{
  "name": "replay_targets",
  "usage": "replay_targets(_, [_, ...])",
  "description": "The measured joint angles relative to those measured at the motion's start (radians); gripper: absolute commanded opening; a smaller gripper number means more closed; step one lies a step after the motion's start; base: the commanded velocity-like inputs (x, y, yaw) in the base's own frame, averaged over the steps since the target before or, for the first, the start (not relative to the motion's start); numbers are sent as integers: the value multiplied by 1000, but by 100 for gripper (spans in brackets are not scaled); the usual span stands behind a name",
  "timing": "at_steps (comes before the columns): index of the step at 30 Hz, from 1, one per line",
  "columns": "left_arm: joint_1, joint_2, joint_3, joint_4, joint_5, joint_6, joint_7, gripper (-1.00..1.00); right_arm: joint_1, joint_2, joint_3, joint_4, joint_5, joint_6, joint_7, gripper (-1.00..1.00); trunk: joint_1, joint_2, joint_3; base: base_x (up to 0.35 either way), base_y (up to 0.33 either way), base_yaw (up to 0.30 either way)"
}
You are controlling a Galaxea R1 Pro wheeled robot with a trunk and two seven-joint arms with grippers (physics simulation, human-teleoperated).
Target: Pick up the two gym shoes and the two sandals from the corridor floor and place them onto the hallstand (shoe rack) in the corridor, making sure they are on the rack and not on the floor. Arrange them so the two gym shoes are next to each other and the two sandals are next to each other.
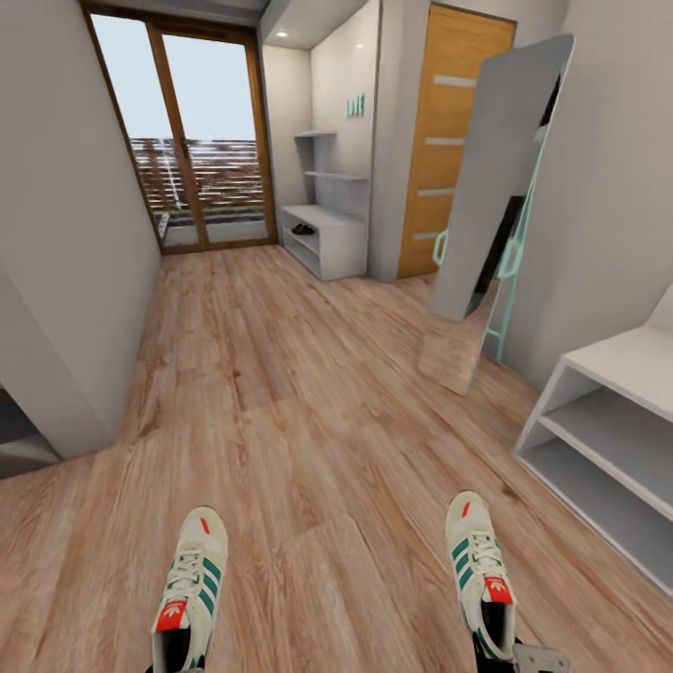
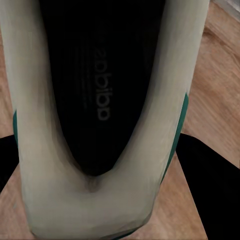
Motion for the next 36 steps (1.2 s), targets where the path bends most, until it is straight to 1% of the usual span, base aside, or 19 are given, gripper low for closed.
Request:
replay_targets(28, [0, 0, 2, 0, 5, 0, 0, -100, 0, 1, 0, 0, 0, -1, 0, -100, 0, 0, 0, 340, 1, 276])
replay_targets(36, [0, 0, 2, 0, 5, 0, 0, -100, 0, 1, 0, 0, 0, -1, 1, -100, 0, 0, 3, 340, -1, 276])
